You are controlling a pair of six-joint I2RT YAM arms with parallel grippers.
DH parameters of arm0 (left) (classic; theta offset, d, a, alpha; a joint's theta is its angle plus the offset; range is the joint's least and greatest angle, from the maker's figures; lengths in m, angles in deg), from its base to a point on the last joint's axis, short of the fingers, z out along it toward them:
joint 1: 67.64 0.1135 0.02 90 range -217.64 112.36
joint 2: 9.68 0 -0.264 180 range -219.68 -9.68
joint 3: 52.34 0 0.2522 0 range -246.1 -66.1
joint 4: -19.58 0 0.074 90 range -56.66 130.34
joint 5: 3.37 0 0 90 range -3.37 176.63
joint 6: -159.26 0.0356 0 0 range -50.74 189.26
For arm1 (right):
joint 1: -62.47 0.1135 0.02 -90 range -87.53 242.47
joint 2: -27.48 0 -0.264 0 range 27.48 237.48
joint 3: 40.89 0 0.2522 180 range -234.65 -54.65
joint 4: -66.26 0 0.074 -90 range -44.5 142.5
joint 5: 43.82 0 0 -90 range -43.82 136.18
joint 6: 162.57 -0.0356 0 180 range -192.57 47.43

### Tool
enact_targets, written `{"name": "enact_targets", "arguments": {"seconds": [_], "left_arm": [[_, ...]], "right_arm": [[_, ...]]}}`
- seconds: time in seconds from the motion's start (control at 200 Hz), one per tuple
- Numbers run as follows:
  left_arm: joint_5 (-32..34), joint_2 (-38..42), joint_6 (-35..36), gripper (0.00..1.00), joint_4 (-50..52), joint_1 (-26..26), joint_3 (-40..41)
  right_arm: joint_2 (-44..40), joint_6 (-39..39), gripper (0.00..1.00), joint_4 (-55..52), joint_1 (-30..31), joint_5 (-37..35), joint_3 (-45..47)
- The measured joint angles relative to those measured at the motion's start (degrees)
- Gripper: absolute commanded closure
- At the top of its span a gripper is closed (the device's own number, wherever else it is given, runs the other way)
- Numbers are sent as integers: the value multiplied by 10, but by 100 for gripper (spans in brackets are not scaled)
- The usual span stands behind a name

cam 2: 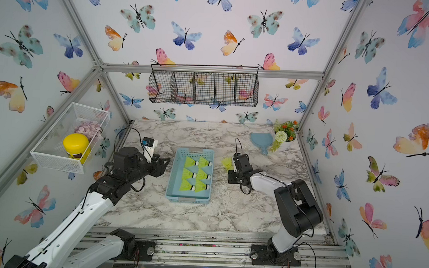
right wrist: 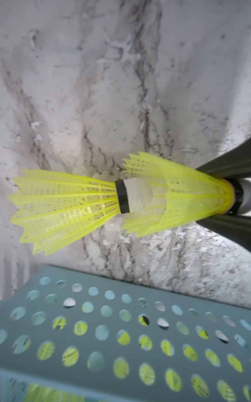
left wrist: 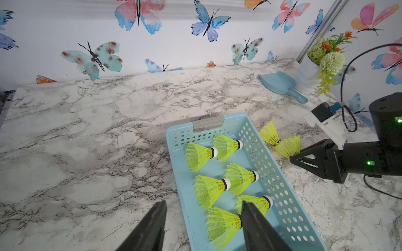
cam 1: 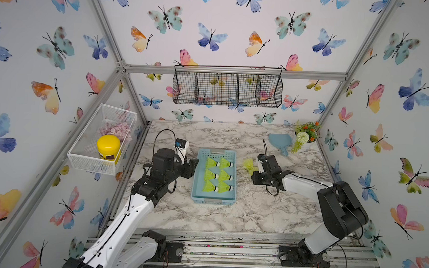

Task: Put the shuttlecocks into the storage box
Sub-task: Move the shuttlecock to the center of the board, then pick up the shuttlecock at the center of the board.

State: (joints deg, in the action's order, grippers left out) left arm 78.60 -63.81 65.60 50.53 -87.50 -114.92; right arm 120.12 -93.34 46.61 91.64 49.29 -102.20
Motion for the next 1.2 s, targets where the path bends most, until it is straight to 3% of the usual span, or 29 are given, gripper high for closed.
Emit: {"name": "enact_targets", "arguments": {"seconds": [0.25,0.676,0.936,1.201], "left_arm": [[-38,-12,9,40,0,0,0],[-50,-16,13,40,0,0,0],[-52,-16,14,40,0,0,0],[-55,-19,16,40,1,0,0]], "right_arm": [[-62,5,61,-50,0,15,61],[-68,5,55,-73,0,1,78],[-57,5,73,-56,0,0,78],[-109,13,75,-97,0,-1,61]]}}
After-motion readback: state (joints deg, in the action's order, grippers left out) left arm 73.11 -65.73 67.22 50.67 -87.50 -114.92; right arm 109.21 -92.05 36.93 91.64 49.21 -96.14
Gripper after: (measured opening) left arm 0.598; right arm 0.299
